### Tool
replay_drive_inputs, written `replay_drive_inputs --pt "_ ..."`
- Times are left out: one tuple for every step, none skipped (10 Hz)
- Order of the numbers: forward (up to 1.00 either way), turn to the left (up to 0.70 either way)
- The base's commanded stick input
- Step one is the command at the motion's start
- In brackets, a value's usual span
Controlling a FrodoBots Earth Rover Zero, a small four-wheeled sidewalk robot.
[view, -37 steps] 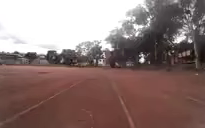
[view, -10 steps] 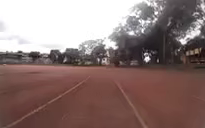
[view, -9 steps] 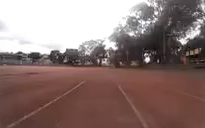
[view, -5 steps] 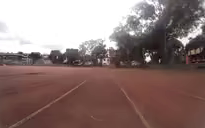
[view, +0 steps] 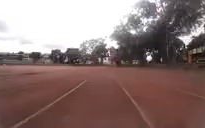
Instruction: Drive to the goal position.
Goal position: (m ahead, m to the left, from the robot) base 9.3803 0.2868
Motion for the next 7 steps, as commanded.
replay_drive_inputs --pt "0.70 0.00" --pt "0.70 0.00" --pt "0.70 0.00" --pt "0.70 0.00" --pt "0.70 0.00" --pt "0.70 0.00" --pt "0.70 0.00"
